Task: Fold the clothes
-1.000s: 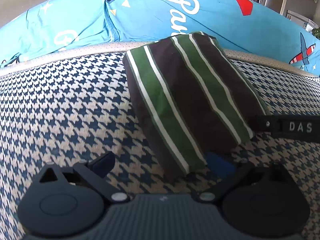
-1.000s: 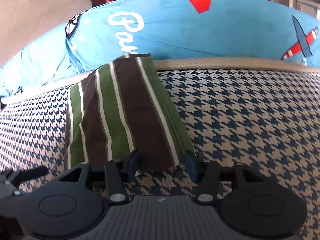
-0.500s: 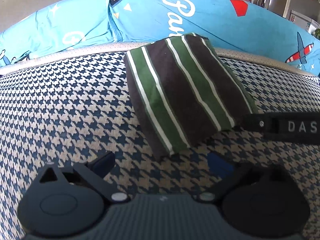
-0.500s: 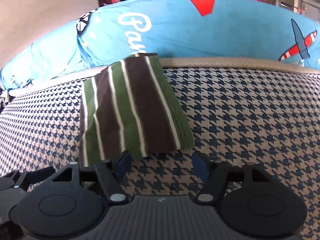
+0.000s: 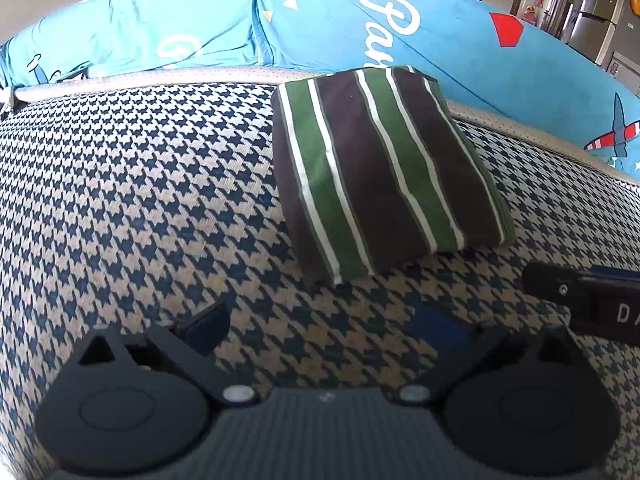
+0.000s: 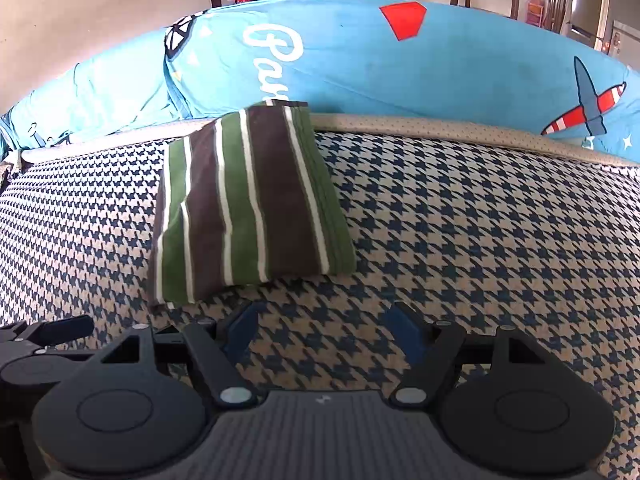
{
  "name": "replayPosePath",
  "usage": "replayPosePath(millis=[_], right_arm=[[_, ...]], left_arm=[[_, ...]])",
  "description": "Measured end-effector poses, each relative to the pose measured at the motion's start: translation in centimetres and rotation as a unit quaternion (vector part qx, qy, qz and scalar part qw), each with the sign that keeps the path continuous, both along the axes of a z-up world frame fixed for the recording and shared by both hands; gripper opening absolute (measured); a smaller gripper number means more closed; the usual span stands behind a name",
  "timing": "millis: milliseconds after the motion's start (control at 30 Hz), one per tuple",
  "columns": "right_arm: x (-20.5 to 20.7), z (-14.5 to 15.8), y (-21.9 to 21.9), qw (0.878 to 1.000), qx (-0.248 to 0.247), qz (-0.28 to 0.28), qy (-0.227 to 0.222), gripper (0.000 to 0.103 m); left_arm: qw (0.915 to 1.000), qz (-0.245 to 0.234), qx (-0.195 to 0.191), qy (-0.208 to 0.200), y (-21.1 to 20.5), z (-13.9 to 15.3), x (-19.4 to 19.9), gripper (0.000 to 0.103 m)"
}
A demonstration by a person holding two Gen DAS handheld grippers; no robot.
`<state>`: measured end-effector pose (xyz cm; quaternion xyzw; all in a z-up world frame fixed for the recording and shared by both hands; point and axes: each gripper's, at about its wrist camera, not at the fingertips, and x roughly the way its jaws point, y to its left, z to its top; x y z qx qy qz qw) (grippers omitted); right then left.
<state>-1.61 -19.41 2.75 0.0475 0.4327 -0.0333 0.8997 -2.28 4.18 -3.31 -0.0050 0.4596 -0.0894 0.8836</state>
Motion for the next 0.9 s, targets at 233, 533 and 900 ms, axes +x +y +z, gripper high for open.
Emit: replayPosePath(millis=[233, 533, 900], right_arm=[[-0.8, 0.1, -0.6, 1.000, 0.002, 0.013, 0.006, 0.073], [-1.5, 0.1, -0.3, 1.000, 0.008, 0.015, 0.004, 0.074], [-1.0, -0.4, 0.3, 0.999, 0.005, 0.037, 0.011, 0.074]], left_arm=[[0.9999, 0.007, 0.005, -0.006, 0.0, 0.6, -1.5, 0.103], [0.9997, 0.013, 0.014, -0.013, 0.3, 1.6, -2.6, 0.103], [0.9992, 0.029, 0.026, -0.002, 0.3, 0.5, -2.7, 0.103]])
